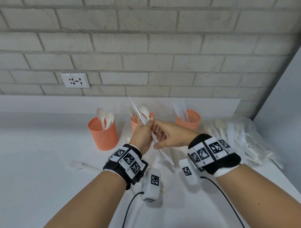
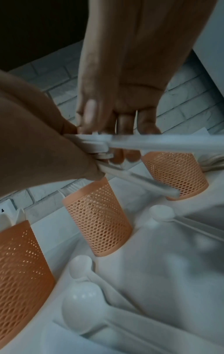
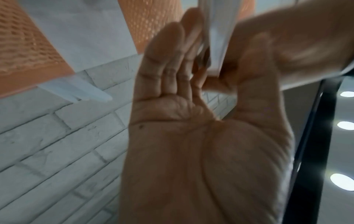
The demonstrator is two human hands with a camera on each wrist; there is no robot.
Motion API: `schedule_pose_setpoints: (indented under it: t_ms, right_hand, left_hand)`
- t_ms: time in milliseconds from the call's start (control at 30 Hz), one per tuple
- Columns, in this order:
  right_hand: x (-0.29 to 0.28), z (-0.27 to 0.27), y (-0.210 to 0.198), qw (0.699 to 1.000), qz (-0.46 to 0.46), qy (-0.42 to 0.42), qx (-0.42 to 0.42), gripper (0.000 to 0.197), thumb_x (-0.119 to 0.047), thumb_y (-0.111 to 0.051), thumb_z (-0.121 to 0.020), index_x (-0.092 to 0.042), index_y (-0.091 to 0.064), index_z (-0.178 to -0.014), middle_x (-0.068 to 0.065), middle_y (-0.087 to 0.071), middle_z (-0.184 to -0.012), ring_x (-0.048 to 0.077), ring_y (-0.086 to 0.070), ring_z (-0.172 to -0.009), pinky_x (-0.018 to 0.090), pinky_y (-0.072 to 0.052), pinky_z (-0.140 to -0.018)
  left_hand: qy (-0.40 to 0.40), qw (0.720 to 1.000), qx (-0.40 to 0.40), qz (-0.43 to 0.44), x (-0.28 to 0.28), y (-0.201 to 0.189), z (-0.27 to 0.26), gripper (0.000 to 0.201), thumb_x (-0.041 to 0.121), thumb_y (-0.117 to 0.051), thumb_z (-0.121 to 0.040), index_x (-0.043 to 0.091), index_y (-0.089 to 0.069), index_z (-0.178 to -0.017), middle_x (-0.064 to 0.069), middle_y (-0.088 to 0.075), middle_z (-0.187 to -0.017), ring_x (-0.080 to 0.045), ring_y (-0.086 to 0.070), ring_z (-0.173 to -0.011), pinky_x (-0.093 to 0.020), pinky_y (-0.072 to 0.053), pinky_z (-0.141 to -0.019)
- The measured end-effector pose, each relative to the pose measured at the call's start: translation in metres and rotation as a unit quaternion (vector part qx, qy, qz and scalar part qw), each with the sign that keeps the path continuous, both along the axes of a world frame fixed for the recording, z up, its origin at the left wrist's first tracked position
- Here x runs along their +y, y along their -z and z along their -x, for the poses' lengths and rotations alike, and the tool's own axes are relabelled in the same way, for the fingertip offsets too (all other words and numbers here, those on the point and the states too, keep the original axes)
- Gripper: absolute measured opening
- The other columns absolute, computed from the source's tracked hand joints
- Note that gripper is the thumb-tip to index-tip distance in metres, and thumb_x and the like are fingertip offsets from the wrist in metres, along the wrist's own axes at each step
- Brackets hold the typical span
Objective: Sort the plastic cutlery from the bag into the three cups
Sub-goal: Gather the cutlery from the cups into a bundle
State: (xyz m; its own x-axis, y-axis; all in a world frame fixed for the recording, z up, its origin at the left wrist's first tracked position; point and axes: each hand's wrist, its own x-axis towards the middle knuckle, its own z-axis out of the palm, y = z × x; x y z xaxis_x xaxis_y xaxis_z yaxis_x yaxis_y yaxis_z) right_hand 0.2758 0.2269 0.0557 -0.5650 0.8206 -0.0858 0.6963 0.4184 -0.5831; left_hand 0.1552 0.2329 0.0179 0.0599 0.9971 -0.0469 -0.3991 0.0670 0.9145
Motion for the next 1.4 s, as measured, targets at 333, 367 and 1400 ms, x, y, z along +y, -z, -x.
schedule_pose_setpoints:
  t_ms: [333,367,1400]
  right_hand:
    - [0.002,-0.004,-0.003,0.976,0.138,0.072,0.151,0.026,0.002,-0.038,-0.091,-0.017,-0.050,-0.105,0.005,-0.053,-0.074,0.015,-0.051,-0.057,0.026,-0.046,-0.054]
    - [0.006,-0.005,-0.005,0.975,0.102,0.104,0.167,0.022,-0.001,-0.039,-0.091,-0.017,-0.052,-0.099,0.002,-0.050,-0.070,0.013,-0.046,-0.057,0.024,-0.040,-0.053]
    - [0.091,-0.051,-0.018,0.782,-0.217,0.356,0.463,0.019,-0.015,-0.031,-0.100,-0.016,-0.049,-0.093,0.002,-0.057,-0.071,0.015,-0.058,-0.064,0.033,-0.047,-0.076]
  left_hand:
    - [-0.047,0.998,0.028,0.020,0.005,0.011,0.017,0.023,0.032,-0.045,-0.097,0.011,-0.049,-0.106,-0.001,-0.042,-0.067,-0.006,-0.044,-0.050,-0.018,-0.039,-0.048]
    - [-0.047,0.999,0.018,0.013,0.005,0.011,0.017,0.013,0.024,-0.046,-0.097,0.012,-0.048,-0.103,0.000,-0.037,-0.064,-0.005,-0.039,-0.045,-0.018,-0.035,-0.045]
    - [0.054,0.968,0.240,-0.057,-0.012,0.015,0.013,0.009,0.017,-0.041,-0.099,0.017,-0.049,-0.094,0.000,-0.044,-0.068,-0.011,-0.038,-0.055,-0.021,-0.036,-0.055]
